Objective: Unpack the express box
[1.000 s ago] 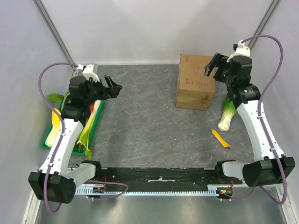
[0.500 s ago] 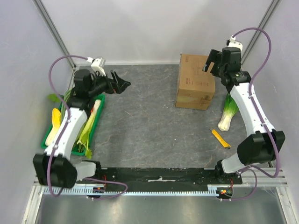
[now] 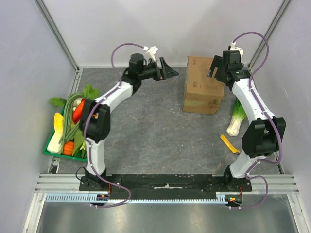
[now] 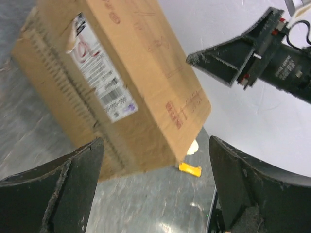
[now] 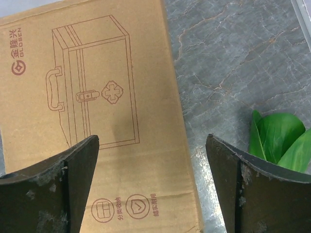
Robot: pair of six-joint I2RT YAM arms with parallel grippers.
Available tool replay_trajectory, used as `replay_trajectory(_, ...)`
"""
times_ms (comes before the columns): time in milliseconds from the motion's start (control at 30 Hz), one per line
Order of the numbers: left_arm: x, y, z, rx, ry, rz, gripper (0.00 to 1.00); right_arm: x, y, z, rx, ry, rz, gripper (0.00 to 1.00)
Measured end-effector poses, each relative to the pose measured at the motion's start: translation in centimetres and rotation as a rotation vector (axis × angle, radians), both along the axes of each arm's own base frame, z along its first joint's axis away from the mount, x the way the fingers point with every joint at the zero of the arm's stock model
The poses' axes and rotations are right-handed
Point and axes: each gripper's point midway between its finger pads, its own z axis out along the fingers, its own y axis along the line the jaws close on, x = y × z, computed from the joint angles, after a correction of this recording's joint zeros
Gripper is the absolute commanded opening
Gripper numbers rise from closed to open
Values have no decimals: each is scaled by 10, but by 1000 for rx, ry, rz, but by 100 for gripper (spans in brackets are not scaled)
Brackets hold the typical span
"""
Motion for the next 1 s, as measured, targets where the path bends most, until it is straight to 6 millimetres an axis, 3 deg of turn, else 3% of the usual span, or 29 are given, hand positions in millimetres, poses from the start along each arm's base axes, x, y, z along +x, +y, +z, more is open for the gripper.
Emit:
replay_trajectory(100,13,-41,-7,-28,8,-33,92,0,1,-2,9,2,9,97)
replay_trajectory(167,19,-57,-14,-41,19,-47,91,-2,2,-8,20,16,21,97)
replay_trajectory(267,24,-70,-29,-40,39,-59,91,-9,6,-25,38,55,44,97)
replay_trajectory(367,23,-76,-44,-28,64,-67,86,-11,11,-26,64,46,73,96)
replay_trajectory(467,20,-80,-53,-19,83,-77,76,-16,17,-28,92,46,108,93)
replay_trajectory(533,16,-84,-53,-19,85,-89,60,-18,23,-29,111,48,142,91)
replay_trajectory(700,7,-90,-55,-18,92,-124,34,-24,33,-30,155,41,210,83)
replay_trajectory(867,5,-79,-55,-23,92,-122,29,-31,43,-33,198,38,264,80)
replay_trajectory(1000,-3,-57,-55,19,94,-75,29,-35,69,-33,199,39,322,80)
